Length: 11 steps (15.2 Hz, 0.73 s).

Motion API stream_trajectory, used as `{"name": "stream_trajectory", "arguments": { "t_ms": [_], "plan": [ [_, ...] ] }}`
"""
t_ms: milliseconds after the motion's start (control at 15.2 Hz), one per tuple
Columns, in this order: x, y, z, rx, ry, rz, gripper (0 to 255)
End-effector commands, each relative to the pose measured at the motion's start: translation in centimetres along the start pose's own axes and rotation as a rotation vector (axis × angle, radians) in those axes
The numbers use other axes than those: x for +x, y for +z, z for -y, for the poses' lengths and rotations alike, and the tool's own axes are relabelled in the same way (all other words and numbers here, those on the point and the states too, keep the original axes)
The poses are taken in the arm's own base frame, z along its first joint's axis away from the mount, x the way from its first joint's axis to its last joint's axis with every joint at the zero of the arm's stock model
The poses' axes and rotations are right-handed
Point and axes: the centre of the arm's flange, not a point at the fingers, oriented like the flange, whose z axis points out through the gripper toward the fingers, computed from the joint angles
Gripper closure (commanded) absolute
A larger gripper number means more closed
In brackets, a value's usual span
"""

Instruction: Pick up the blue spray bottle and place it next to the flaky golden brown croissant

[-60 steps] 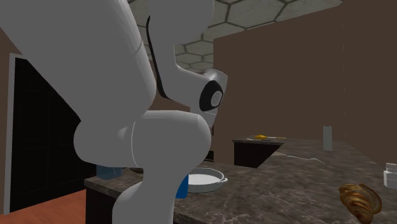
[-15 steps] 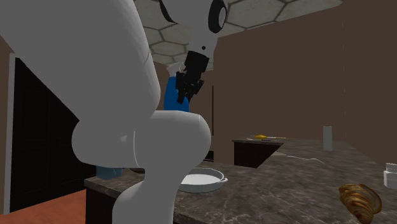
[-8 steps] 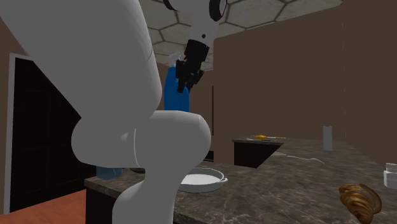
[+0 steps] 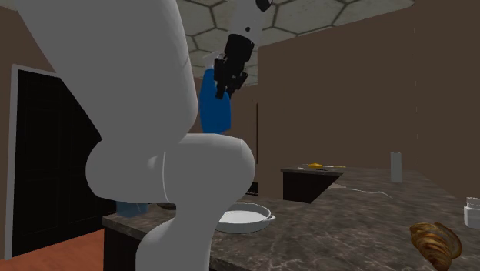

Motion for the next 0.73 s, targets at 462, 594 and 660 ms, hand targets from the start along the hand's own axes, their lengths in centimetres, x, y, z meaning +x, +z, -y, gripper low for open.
{"name": "stream_trajectory", "arguments": {
  "t_ms": [462, 594, 660],
  "plan": [
    [-8.4, -4.0, -6.6, 0.0, 0.0, 0.0, 255],
    [-10.4, -4.8, -8.2, 0.0, 0.0, 0.0, 255],
    [-11.4, -5.2, -8.9, 0.0, 0.0, 0.0, 255]
  ]
}}
